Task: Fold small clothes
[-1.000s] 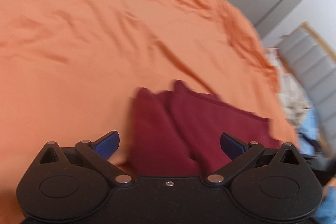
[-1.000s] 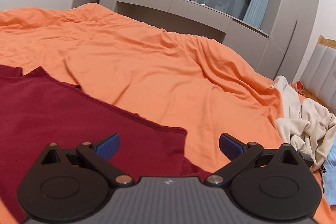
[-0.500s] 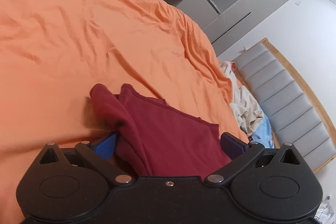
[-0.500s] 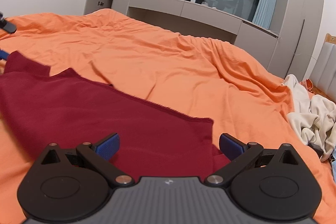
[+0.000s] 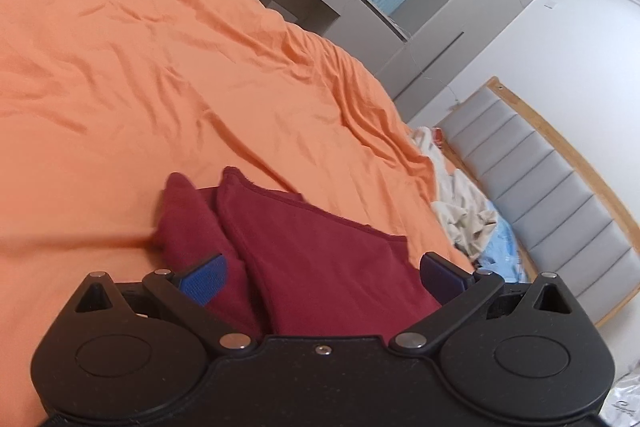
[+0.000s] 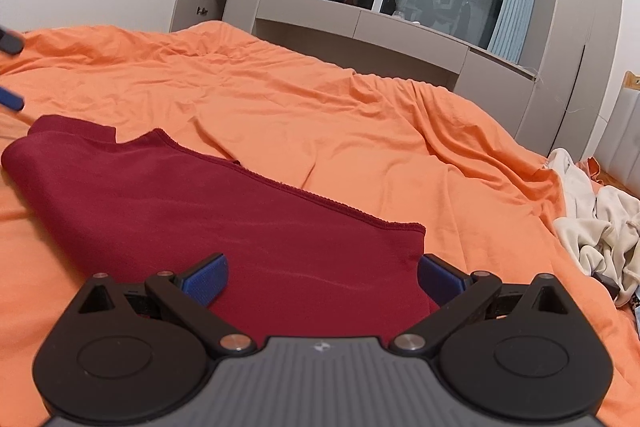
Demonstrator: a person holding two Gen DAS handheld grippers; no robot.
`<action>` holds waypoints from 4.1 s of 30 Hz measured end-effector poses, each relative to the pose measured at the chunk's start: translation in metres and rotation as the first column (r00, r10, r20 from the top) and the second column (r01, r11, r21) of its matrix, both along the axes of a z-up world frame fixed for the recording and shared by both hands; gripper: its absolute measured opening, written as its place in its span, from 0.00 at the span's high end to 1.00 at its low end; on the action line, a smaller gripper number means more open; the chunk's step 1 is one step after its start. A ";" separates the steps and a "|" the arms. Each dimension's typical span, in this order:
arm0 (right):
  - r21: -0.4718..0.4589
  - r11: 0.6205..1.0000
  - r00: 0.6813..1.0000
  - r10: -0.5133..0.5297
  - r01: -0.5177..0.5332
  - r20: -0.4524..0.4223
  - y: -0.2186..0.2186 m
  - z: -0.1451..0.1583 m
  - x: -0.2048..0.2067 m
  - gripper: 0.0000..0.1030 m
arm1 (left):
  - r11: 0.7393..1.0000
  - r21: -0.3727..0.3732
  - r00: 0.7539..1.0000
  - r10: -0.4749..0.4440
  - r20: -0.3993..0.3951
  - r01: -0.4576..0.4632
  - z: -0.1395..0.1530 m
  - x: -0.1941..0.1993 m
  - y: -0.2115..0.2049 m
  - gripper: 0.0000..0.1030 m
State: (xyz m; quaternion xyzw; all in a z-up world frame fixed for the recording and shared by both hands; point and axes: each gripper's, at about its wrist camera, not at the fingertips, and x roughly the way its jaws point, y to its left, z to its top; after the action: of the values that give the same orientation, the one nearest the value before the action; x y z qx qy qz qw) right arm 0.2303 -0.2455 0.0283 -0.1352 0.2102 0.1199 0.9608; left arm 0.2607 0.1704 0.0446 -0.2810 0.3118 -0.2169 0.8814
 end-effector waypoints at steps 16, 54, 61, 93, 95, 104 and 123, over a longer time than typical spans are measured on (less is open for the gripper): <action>0.084 0.996 0.999 -0.015 0.012 0.028 0.012 -0.002 -0.017 0.00 | 0.987 -0.161 0.998 -0.023 -0.052 0.014 -0.034 -0.058 -0.042 0.01; 0.026 0.999 1.000 -0.018 0.018 0.007 0.030 -0.019 -0.010 0.00 | 0.963 -0.047 0.964 0.265 -0.004 -0.265 -0.067 -0.017 -0.100 0.01; -0.059 0.997 0.998 0.058 -0.058 0.005 0.063 -0.020 -0.004 0.00 | 0.933 -0.128 0.941 0.340 0.002 -0.337 -0.069 -0.021 -0.094 0.01; -0.086 0.994 0.997 0.077 -0.074 0.028 0.063 -0.040 -0.007 0.00 | 0.853 0.005 0.853 0.521 0.021 -0.521 -0.069 -0.015 -0.113 0.09; -0.088 0.993 0.997 0.076 -0.073 0.031 0.063 -0.040 -0.008 0.00 | 0.838 -0.002 0.838 0.546 0.011 -0.546 -0.070 -0.016 -0.110 0.15; 0.049 0.997 0.991 0.070 -0.064 -0.118 0.038 -0.017 0.003 0.00 | 0.788 0.027 0.787 0.616 -0.033 -0.615 -0.067 -0.013 -0.104 0.60; 0.431 0.804 0.910 -0.391 0.411 -0.139 -0.191 0.036 0.006 0.00 | 0.915 0.245 0.944 0.290 0.157 -0.322 0.018 0.047 -0.203 0.84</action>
State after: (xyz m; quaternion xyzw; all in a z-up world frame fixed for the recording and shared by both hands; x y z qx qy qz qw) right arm 0.2359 -0.4370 0.0638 0.1412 0.2212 -0.0373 0.9642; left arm 0.3077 -0.0328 0.0624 -0.1914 0.2379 -0.0483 0.9510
